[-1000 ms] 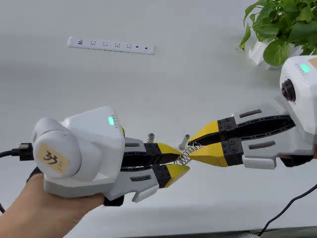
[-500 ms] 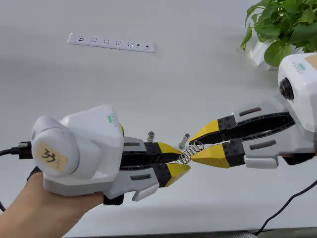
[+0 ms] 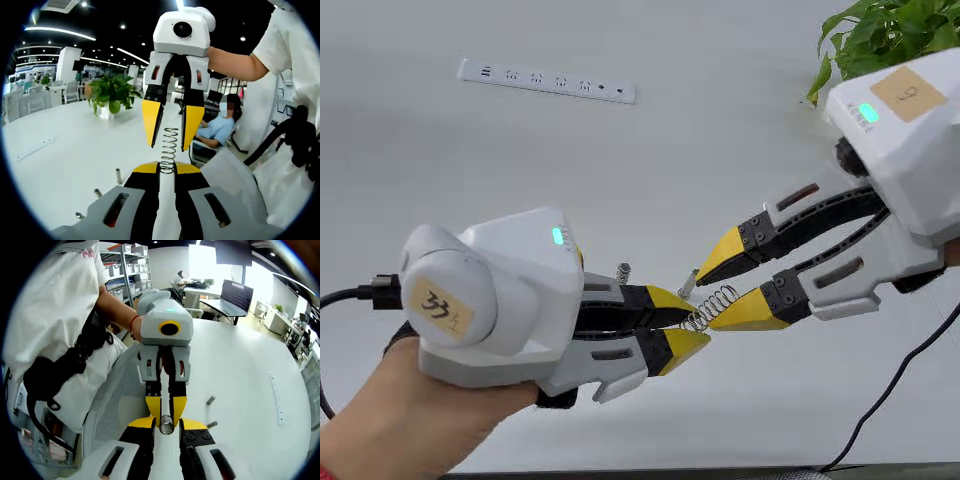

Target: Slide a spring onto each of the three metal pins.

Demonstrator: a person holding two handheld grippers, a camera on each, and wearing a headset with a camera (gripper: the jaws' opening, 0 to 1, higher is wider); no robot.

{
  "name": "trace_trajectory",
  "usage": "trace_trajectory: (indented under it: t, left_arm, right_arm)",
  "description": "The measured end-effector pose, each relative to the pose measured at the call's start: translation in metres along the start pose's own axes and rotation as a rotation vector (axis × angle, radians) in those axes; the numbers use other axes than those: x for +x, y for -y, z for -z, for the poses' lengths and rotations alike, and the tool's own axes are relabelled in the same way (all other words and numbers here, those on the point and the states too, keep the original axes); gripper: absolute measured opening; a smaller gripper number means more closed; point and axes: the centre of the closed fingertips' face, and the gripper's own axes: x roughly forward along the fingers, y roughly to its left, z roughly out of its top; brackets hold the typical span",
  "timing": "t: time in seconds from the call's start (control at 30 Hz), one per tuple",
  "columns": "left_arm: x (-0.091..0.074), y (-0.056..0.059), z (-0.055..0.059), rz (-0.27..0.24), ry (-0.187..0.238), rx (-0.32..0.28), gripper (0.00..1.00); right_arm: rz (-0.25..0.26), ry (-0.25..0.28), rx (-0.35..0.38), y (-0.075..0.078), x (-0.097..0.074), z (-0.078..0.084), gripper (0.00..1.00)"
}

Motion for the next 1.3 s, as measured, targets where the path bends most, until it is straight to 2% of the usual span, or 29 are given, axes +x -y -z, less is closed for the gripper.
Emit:
trace_trajectory:
  t: [0.17, 0.4, 0.9, 1.3]
  left_arm:
    - [0.001, 0.000, 0.000, 0.002, 0.001, 0.000, 0.07]
    - [0.000, -0.001, 0.000, 0.003, 0.003, -0.003, 0.07]
    - [0.001, -0.001, 0.001, 0.013, -0.004, 0.011, 0.07]
    - [-0.001, 0.000, 0.002, 0.014, 0.003, 0.006, 0.08]
  right_arm:
    - [-0.026, -0.047, -0.032, 0.000, 0.004, 0.004, 0.14]
    - [-0.043, -0.081, -0.061, 0.002, 0.007, 0.010, 0.08]
    - [-0.035, -0.082, -0.055, 0.003, 0.006, 0.013, 0.07]
    - [-0.028, -0.054, -0.023, 0.003, 0.008, 0.011, 0.07]
